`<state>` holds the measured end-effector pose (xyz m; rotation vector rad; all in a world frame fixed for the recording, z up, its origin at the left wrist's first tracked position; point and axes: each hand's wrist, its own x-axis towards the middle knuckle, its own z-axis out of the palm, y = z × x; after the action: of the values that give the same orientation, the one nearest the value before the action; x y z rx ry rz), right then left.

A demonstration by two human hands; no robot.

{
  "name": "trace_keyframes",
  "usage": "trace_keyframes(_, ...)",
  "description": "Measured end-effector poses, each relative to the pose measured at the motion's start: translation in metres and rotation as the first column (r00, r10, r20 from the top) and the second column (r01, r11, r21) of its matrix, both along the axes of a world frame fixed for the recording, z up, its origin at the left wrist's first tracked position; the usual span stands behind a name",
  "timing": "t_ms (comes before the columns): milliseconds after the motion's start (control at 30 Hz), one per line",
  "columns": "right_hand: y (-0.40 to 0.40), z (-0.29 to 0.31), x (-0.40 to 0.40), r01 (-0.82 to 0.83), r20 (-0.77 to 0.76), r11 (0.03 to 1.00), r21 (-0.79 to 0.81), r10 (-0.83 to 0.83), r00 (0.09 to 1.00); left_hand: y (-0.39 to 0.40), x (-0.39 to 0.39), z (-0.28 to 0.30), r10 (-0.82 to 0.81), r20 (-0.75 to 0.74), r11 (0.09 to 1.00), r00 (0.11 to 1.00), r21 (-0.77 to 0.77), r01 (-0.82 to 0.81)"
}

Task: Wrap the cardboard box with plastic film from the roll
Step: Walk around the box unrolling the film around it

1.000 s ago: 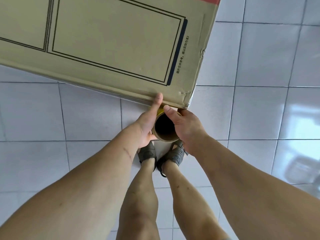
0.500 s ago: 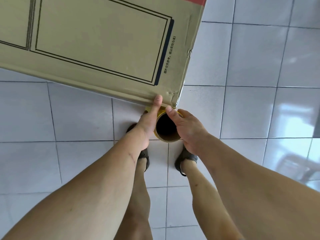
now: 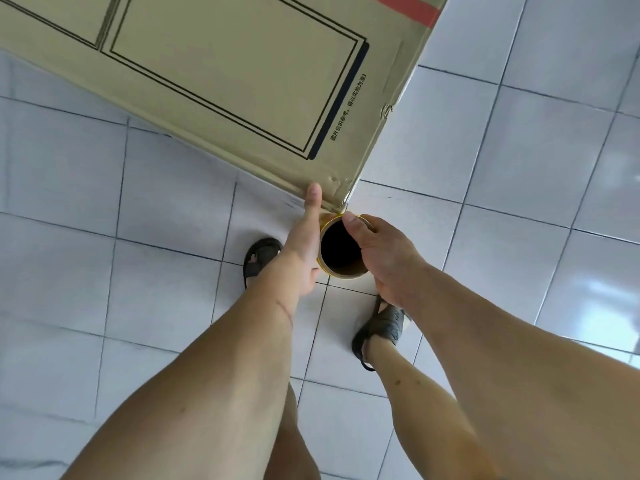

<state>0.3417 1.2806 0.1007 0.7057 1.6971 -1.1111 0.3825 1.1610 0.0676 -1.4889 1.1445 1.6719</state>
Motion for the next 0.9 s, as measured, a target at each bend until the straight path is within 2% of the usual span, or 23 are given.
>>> trace_keyframes(233,0.019,0.001,-0.011,-0.171,-0.098,0.985,0.019,0.172,0.980,0.021,-0.002,0.001,0.113,0.003,0.990,0.994,0.086,-0.113)
trace_keyframes(400,0.022,0.004,-0.014,-0.177,-0.070,0.984,0.013,0.177,0.982,0.031,-0.002,-0.009,0.190,-0.033,0.982,0.981,-0.008,-0.190)
trace_keyframes(633,0.032,0.003,-0.030,-0.290,-0.151,0.951,0.105,0.304,0.941,0.042,-0.002,-0.018,0.293,-0.080,0.952,0.953,0.121,-0.283)
trace_keyframes(767,0.030,0.005,-0.032,-0.271,-0.108,0.958,0.092,0.280,0.954,0.051,-0.008,-0.015,0.367,-0.120,0.930,0.922,0.025,-0.367)
trace_keyframes(900,0.038,0.003,-0.038,-0.292,-0.086,0.948,0.128,0.304,0.949,0.054,-0.011,-0.016,0.414,-0.113,0.910,0.903,0.075,-0.408)
